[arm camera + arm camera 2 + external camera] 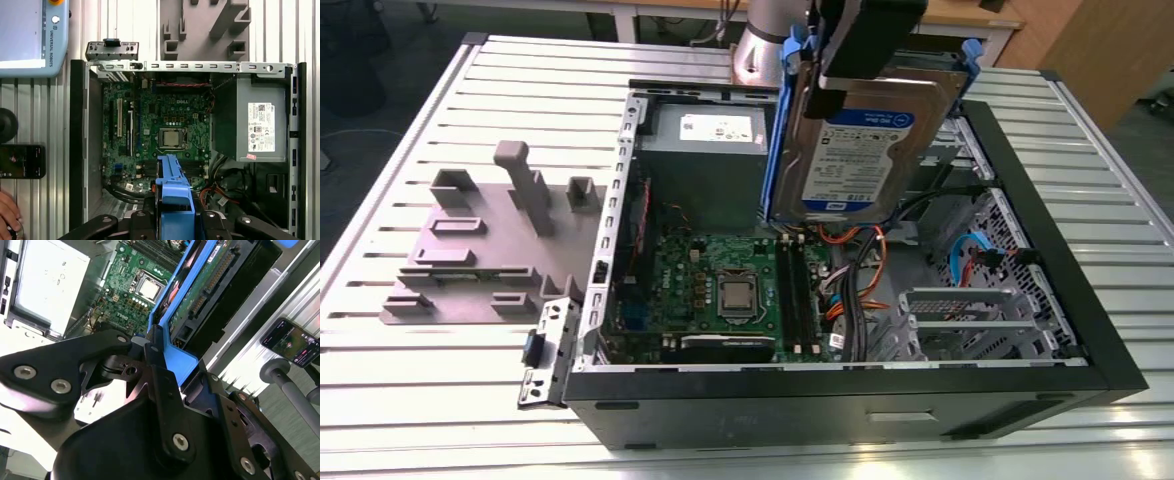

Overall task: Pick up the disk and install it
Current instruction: 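Insert the disk into the insertion slot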

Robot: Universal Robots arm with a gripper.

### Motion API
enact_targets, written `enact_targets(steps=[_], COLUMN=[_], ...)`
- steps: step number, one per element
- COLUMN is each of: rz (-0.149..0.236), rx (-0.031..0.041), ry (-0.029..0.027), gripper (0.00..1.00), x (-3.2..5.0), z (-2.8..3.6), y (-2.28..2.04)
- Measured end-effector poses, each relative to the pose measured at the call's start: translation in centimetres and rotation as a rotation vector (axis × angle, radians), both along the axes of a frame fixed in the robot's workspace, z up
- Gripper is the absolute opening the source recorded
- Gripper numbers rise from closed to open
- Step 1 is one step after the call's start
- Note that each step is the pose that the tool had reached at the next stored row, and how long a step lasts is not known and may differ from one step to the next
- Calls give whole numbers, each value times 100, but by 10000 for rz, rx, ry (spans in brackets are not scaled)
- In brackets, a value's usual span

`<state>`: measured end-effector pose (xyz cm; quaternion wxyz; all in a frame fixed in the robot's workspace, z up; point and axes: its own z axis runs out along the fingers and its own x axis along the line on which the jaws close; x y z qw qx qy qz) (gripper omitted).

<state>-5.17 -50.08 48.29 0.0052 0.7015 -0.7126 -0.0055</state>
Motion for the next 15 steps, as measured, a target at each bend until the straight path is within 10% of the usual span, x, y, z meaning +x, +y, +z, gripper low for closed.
enact_targets(steps=[8, 15], rz=[-1, -1], rx=[-1, 1], ry=[0, 0], gripper=[36, 36], x=[11, 215], z=[-15, -33], y=[-150, -162])
